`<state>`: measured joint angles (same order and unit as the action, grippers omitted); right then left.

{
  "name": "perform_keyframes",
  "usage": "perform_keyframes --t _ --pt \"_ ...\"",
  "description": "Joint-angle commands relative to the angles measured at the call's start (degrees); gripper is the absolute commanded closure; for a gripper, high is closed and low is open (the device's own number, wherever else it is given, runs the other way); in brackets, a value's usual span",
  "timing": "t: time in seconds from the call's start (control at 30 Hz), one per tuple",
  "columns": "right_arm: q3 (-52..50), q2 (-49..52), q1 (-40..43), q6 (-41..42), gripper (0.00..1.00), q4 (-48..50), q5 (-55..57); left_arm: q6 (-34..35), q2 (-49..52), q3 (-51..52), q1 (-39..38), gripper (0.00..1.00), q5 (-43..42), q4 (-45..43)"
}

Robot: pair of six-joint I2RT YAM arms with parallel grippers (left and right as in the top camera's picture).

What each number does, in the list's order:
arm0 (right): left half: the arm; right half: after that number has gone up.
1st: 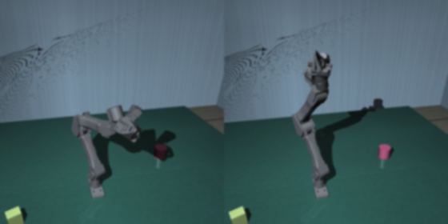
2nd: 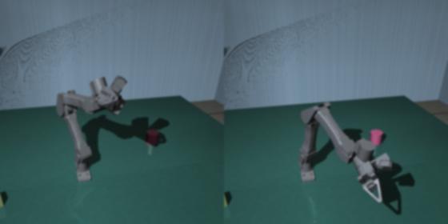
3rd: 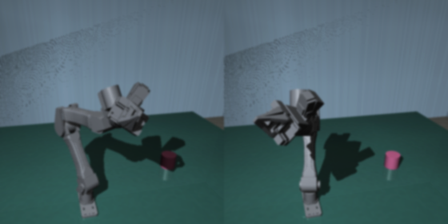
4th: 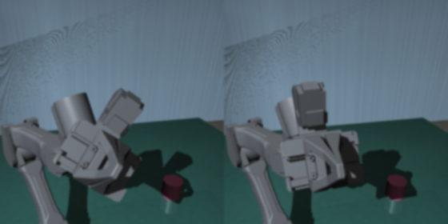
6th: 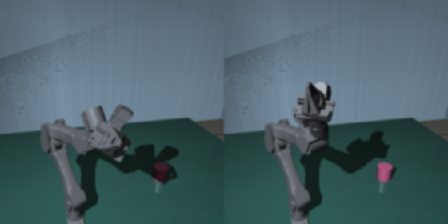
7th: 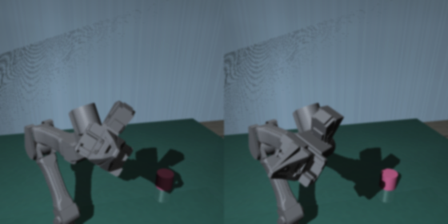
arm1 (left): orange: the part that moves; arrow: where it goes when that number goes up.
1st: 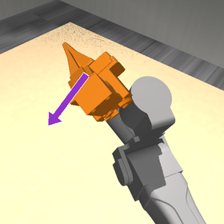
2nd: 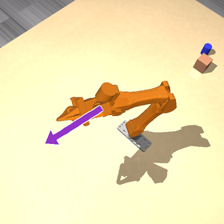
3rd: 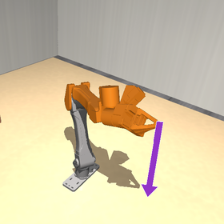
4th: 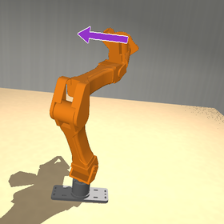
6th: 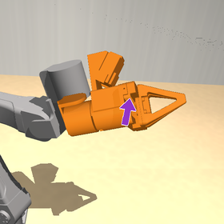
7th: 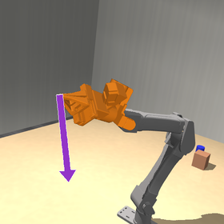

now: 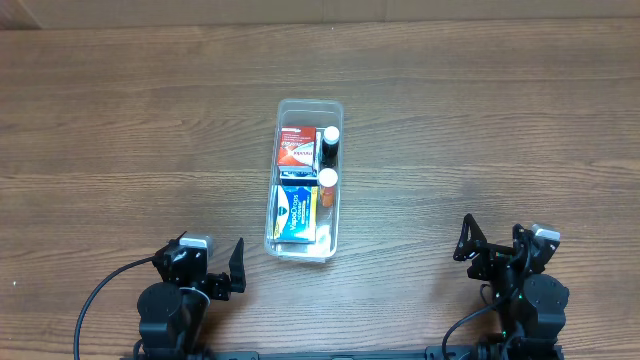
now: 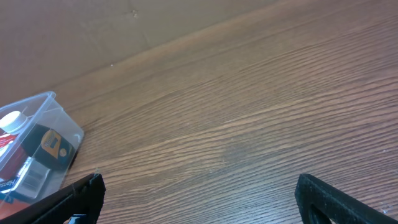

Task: Pack container

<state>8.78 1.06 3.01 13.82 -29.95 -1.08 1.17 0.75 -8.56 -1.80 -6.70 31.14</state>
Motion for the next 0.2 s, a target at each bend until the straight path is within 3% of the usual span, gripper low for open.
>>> perform_keyframes --t 0.0,0.17 --pt "-0.6 -0.6 0.0 -0.4 0.00 0.3 -0.1 0.5 -0.4 0.2 0.4 0.00 -0.4 -0.1" --pt "-0.6 -0.6 0.0 -0.4 0.00 0.3 -0.1 0.5 -0.4 0.2 0.4 0.00 -0.4 -0.1"
